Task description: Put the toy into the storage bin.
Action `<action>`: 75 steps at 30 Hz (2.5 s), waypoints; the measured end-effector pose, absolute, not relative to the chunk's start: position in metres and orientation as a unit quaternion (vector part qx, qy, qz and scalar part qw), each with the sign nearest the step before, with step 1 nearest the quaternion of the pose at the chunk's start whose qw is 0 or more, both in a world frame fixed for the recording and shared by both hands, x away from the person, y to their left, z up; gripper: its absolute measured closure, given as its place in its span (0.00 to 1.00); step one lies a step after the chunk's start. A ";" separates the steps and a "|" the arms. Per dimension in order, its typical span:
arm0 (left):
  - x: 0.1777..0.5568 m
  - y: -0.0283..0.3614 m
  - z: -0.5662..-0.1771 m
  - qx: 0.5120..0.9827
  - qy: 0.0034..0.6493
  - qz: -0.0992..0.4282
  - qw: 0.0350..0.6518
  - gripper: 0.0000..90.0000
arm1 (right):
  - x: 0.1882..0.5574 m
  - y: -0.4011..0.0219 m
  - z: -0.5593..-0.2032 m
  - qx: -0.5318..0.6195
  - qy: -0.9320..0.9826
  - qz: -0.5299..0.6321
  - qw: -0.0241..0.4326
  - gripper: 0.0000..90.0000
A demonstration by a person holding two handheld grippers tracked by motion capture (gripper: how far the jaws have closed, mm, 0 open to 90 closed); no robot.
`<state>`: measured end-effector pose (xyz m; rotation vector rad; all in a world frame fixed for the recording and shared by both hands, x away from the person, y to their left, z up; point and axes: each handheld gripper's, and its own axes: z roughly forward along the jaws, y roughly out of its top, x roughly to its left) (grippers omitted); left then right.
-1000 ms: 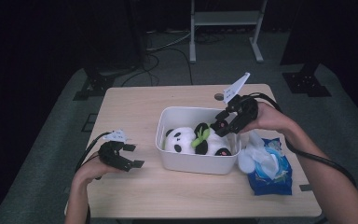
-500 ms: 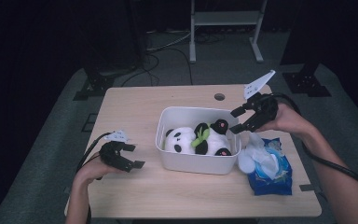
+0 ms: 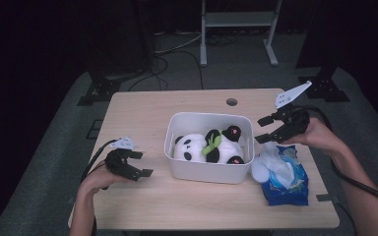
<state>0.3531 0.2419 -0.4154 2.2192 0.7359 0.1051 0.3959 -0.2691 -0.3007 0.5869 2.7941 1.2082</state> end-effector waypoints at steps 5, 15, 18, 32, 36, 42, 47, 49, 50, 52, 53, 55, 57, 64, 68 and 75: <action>0.353 0.243 -0.417 0.872 0.292 0.043 0.390 0.12 | 0.392 -0.278 -0.306 0.202 0.897 0.393 0.022 0.29; 0.354 0.244 -0.419 0.873 0.294 0.044 0.386 0.11 | 0.387 -0.291 -0.321 0.219 0.890 0.399 0.023 0.29; 0.354 0.244 -0.419 0.873 0.295 0.045 0.386 0.11 | 0.386 -0.294 -0.326 0.223 0.889 0.400 0.021 0.29; 0.354 0.244 -0.422 0.872 0.301 0.045 0.384 0.11 | 0.379 -0.305 -0.350 0.242 0.882 0.404 0.019 0.29; 0.354 0.244 -0.423 0.872 0.301 0.045 0.384 0.11 | 0.377 -0.308 -0.357 0.249 0.879 0.407 0.019 0.29; 0.355 0.244 -0.424 0.873 0.301 0.044 0.381 0.11 | 0.373 -0.313 -0.368 0.258 0.872 0.415 0.016 0.29; 0.354 0.244 -0.424 0.873 0.302 0.042 0.380 0.11 | 0.370 -0.316 -0.376 0.264 0.869 0.418 0.015 0.29; 0.354 0.244 -0.425 0.873 0.303 0.042 0.379 0.11 | 0.368 -0.317 -0.378 0.266 0.868 0.419 0.018 0.29; 0.354 0.244 -0.425 0.873 0.303 0.041 0.379 0.11 | 0.367 -0.318 -0.379 0.268 0.867 0.420 0.018 0.29; 0.354 0.243 -0.425 0.873 0.304 0.040 0.380 0.11 | 0.365 -0.319 -0.380 0.269 0.866 0.421 0.020 0.29; 0.354 0.243 -0.425 0.873 0.303 0.040 0.379 0.11 | 0.364 -0.319 -0.380 0.269 0.866 0.421 0.021 0.29; 0.354 0.243 -0.425 0.874 0.302 0.040 0.378 0.11 | 0.363 -0.321 -0.381 0.271 0.865 0.422 0.022 0.29; 0.354 0.243 -0.425 0.874 0.301 0.039 0.378 0.11 | 0.361 -0.323 -0.383 0.274 0.862 0.427 0.022 0.29; 0.353 0.243 -0.425 0.872 0.304 0.039 0.382 0.11 | 0.354 -0.328 -0.392 0.281 0.855 0.435 0.023 0.29; 0.353 0.242 -0.424 0.873 0.300 0.040 0.381 0.11 | 0.350 -0.326 -0.396 0.280 0.857 0.432 0.024 0.29; 0.353 0.241 -0.426 0.874 0.299 0.039 0.381 0.11 | 0.341 -0.326 -0.400 0.282 0.855 0.434 0.028 0.29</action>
